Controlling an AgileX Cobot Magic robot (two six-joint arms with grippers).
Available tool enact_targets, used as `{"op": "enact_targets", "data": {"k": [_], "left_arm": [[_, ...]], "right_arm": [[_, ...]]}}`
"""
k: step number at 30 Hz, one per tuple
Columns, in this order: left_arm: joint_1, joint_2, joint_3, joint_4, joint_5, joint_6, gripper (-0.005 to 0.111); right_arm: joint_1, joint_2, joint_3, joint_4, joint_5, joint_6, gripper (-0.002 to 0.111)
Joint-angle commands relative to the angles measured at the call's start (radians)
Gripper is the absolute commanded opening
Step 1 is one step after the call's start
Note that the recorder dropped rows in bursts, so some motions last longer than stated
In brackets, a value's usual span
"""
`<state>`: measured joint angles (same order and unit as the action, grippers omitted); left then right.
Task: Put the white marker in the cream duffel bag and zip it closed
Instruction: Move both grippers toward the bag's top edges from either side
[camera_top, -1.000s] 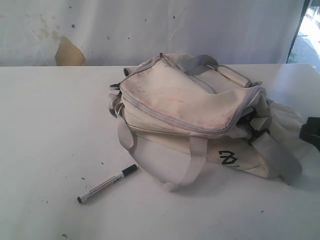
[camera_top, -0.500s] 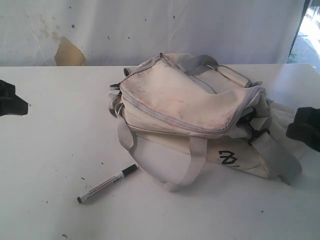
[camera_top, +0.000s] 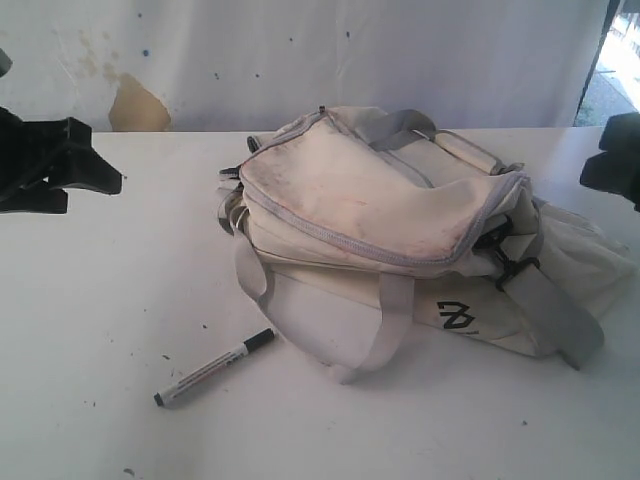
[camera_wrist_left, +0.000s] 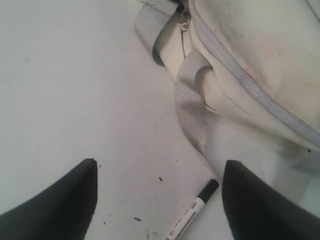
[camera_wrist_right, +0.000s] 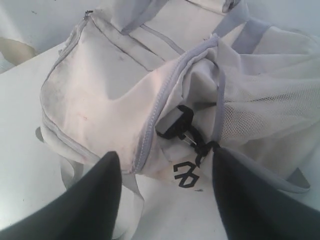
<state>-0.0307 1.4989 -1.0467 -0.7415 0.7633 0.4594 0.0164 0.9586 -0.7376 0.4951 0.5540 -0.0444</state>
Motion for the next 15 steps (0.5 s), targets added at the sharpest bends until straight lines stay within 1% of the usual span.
{"op": "enact_targets", "data": {"k": [1,5,10,12,15], "left_arm": [[-0.012,0.089,-0.081,-0.033,0.06,0.007,0.077],[-0.052,0.167,-0.163,-0.035,0.051,0.0,0.077],[-0.097,0.285,-0.316,-0.025,0.032,-0.006,0.077],[-0.098,0.332,-0.379,-0.017,0.035,-0.016,0.077],[-0.098,0.412,-0.478,-0.017,0.085,-0.018,0.079]], "right_arm": [[-0.005,0.074,-0.045,0.005,0.026,0.001,0.051],[-0.005,0.154,-0.072,0.042,0.064,0.001,0.051],[-0.005,0.265,-0.083,0.157,0.075,-0.037,0.051],[-0.005,0.297,-0.087,0.196,0.083,-0.063,0.051],[-0.005,0.326,-0.087,0.269,0.085,-0.116,0.051]]}}
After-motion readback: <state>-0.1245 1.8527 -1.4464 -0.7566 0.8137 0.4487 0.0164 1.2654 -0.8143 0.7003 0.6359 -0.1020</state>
